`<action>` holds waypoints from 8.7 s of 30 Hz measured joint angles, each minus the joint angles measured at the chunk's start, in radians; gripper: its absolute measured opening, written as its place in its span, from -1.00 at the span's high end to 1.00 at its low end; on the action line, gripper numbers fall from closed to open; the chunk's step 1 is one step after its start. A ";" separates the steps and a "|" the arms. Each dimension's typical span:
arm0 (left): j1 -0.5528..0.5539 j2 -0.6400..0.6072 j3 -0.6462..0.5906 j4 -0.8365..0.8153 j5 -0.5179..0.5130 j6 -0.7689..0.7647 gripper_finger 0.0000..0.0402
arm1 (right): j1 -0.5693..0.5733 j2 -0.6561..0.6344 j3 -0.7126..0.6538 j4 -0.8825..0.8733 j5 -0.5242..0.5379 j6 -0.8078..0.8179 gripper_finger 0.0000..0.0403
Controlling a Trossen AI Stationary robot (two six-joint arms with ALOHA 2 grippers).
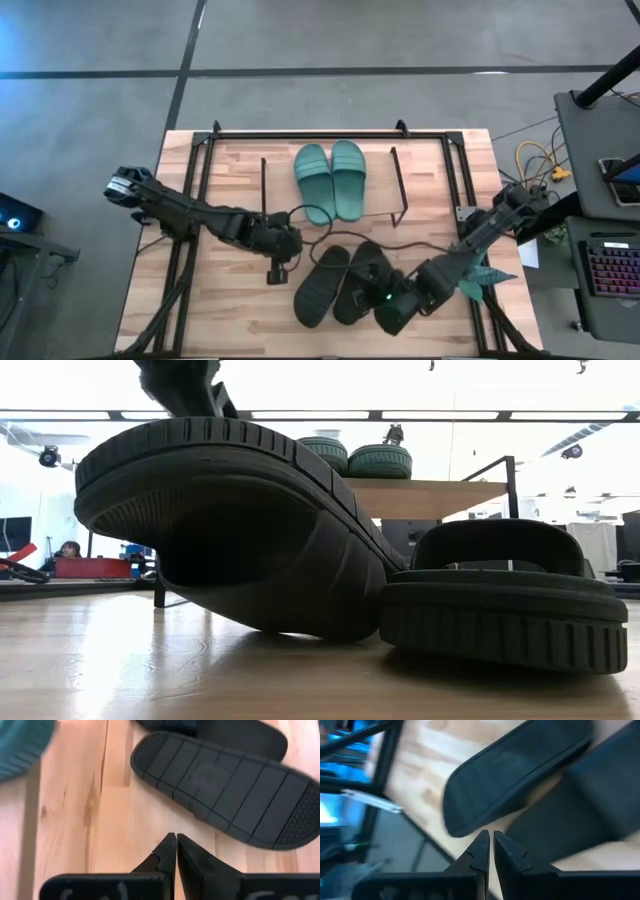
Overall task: Pick and place slides into the shelf
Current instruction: Adjust the black slipper
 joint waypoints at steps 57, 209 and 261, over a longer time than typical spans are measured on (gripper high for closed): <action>-0.336 0.195 -0.250 0.301 -0.296 -0.722 1.00 | 0.166 0.004 -0.058 -0.124 0.162 0.036 0.64; -0.281 0.115 -0.398 0.878 -0.015 -0.891 0.34 | 0.179 0.003 -0.064 -0.227 0.108 0.063 0.64; -0.351 0.080 -0.395 0.815 -0.278 -0.871 1.00 | 0.124 0.123 -0.065 -0.253 0.075 -0.479 0.51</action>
